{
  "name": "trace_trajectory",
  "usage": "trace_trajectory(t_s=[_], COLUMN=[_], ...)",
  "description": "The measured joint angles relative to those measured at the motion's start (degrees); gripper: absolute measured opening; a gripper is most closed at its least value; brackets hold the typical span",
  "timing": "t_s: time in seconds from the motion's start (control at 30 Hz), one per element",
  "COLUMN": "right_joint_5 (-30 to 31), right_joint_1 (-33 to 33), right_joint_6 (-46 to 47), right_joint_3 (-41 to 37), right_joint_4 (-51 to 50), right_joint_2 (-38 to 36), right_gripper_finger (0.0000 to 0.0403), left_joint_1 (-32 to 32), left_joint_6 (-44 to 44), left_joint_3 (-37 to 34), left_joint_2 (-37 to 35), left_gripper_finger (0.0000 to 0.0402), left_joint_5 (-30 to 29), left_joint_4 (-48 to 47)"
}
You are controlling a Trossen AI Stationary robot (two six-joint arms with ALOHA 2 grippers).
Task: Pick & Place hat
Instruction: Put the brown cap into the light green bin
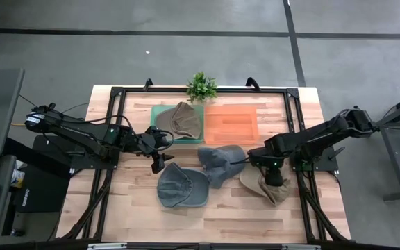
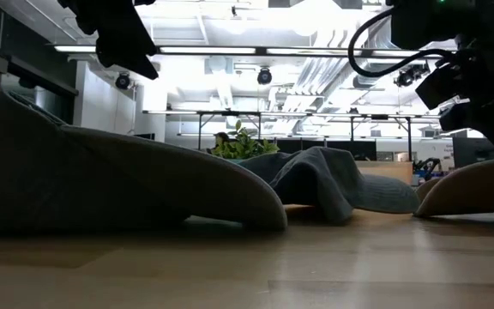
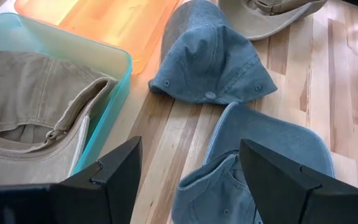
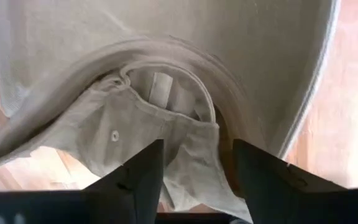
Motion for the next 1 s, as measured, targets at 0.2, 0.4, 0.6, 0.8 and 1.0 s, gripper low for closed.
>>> trace_trajectory(t_s=[0.2, 0.4, 0.6, 0.8, 1.0], right_joint_5=[2.0, 7.9, 10.4, 11.8, 8.9], right_joint_1=[0.0, 0.0, -1.3, -3.0, -3.3], right_joint_6=[-0.3, -2.6, -3.4, -2.0, -5.7], right_joint_3=[2.5, 7.9, 8.2, 8.2, 7.4], right_joint_4=[-3.0, -7.3, -8.3, -9.6, -8.4], right_joint_2=[0.0, 0.0, 0.0, 0.0, 0.0], right_gripper_finger=[0.0197, 0.0198, 0.0198, 0.0199, 0.0211], left_joint_1=[0.0, 0.0, 0.0, 0.0, 0.0], left_joint_6=[-0.1, 0.1, 0.1, 0.1, 0.2], left_joint_3=[0.0, 0.0, 0.0, 0.0, 0.0], left_joint_2=[0.0, 0.0, 0.0, 0.0, 0.0], left_gripper_finger=[0.0248, 0.0248, 0.0248, 0.0248, 0.0248], left_joint_5=[0.0, -0.2, -0.3, -0.3, -0.3], left_joint_4=[0.0, 0.0, 0.0, 0.0, 0.0])
